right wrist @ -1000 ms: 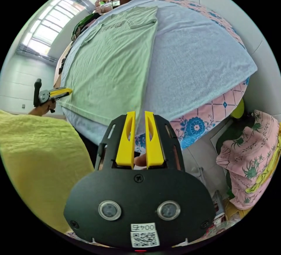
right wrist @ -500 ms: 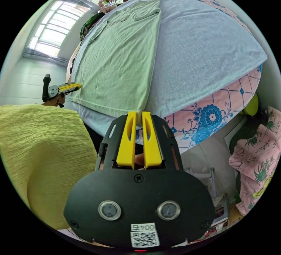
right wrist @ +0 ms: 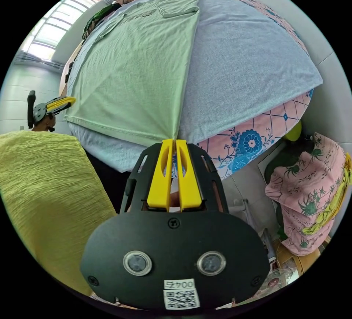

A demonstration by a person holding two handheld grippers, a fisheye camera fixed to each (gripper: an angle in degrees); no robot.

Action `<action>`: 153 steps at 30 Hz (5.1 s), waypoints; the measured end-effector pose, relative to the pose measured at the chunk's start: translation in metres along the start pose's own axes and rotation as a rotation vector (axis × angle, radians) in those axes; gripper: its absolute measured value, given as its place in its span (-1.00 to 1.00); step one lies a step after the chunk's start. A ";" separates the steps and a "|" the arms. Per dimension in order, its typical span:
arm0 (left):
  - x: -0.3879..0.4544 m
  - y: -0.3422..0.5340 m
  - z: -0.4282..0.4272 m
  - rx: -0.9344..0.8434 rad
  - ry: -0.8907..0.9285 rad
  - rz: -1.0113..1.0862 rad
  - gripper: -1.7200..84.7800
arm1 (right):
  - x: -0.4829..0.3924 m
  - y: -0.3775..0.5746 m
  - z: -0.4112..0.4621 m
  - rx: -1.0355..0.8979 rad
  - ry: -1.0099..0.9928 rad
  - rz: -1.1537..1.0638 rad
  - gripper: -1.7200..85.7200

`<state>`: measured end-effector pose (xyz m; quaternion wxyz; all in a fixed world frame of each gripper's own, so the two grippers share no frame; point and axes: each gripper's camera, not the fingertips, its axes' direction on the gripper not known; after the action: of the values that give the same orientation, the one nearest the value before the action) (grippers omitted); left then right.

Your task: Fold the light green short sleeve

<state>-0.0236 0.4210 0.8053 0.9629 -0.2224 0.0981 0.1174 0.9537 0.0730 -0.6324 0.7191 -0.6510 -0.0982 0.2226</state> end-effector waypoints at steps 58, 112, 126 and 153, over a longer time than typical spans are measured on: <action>-0.139 0.112 -0.099 0.018 0.052 -0.399 -0.95 | -0.124 -0.095 -0.001 0.005 0.208 0.043 -0.97; -0.372 0.243 -0.136 0.136 0.593 -0.533 -0.74 | -0.052 -0.058 -0.047 0.069 -0.098 0.061 -0.78; -0.450 0.313 -0.123 0.170 0.776 -0.612 -0.77 | 0.067 -0.005 -0.081 0.274 -0.500 0.362 -0.75; -0.475 0.369 -0.121 0.183 0.907 -0.670 -0.80 | 0.084 0.043 -0.143 0.185 -0.654 0.308 -0.78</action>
<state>-0.5926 0.6015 0.6639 0.8245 -0.1853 0.4352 -0.3105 1.0811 -0.0150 -0.7063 0.6636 -0.4849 -0.2033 0.5322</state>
